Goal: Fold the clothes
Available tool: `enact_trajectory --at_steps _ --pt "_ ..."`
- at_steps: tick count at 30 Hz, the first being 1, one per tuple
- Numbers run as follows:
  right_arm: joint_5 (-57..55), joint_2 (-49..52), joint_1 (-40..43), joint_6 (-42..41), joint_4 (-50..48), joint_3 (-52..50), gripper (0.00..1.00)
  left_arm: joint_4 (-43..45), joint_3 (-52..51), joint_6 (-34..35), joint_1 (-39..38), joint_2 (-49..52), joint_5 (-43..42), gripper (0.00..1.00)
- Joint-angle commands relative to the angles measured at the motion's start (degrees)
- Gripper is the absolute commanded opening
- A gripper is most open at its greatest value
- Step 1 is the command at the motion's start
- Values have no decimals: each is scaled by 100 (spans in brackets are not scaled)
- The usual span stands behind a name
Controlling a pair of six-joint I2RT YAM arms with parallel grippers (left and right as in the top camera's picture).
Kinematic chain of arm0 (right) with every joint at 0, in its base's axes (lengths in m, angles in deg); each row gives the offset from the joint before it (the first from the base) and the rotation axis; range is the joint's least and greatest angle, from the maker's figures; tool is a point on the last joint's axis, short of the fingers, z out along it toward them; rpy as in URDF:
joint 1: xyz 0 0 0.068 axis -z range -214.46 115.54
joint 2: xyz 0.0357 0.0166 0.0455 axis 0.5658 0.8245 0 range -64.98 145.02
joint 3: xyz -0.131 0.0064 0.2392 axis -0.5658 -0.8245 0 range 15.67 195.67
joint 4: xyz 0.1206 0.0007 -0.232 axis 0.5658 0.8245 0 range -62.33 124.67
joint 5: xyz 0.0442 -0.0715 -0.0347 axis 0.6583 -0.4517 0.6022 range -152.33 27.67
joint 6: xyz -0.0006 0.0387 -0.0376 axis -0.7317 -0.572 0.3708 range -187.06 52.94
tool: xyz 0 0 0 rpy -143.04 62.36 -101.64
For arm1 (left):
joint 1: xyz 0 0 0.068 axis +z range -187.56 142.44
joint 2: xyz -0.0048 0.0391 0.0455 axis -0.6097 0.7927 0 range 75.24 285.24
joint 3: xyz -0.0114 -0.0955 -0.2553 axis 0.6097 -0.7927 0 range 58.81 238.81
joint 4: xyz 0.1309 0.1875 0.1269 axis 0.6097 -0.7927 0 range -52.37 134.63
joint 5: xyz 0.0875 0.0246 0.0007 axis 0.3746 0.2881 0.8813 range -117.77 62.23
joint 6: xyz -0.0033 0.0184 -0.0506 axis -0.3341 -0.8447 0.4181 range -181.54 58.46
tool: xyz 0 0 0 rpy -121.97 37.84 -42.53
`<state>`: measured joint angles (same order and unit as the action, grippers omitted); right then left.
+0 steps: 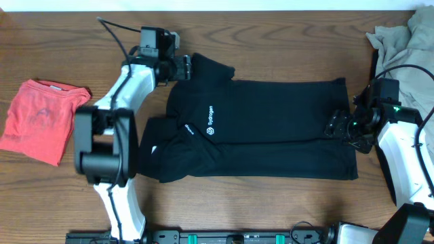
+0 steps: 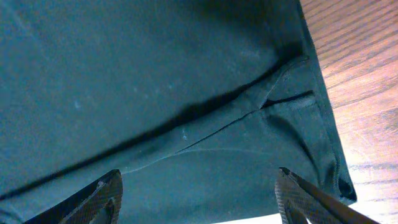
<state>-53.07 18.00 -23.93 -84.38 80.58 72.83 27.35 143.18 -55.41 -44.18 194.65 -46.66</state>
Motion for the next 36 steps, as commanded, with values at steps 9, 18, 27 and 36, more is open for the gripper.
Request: enact_trajectory --at_steps 9,18,27,36 --pt "81 -48 -313 87 -114 37 75 708 151 -125 -310 634 39 66" --pt "-37 -24 -310 90 -645 35 70 756 153 -122 -295 649 181 15" --pt "-643 492 -308 210 -2216 17 65 299 153 -96 -295 501 -315 11" --pt "-1246 1856 -284 715 -4306 20 67 -26 153 -101 -295 0 -918 9"
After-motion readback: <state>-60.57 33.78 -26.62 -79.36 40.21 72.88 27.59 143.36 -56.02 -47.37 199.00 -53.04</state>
